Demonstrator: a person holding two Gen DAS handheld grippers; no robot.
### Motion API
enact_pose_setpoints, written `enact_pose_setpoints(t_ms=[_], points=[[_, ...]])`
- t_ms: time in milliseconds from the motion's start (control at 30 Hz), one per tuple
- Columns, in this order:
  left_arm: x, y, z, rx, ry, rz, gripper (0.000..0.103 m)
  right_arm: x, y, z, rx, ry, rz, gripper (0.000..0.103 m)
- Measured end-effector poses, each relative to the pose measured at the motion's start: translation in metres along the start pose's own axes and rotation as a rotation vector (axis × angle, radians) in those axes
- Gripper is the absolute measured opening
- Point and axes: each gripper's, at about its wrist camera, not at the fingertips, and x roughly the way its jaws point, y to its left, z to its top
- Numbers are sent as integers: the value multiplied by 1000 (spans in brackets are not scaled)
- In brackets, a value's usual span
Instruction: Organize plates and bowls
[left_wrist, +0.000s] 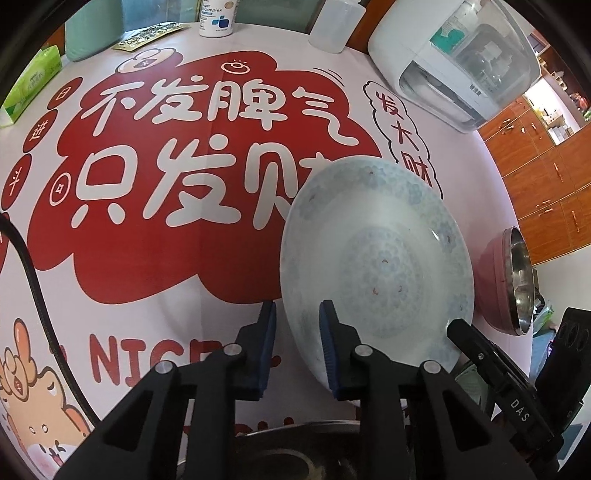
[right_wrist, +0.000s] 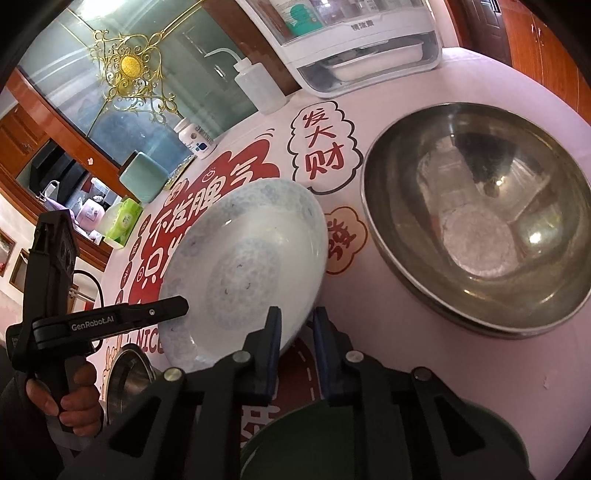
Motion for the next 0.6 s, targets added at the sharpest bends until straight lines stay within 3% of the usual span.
enact_pose_setpoints(t_ms=[600], points=[[6, -5, 1, 21, -9, 1, 15, 2, 5, 2, -32, 6, -19, 17]])
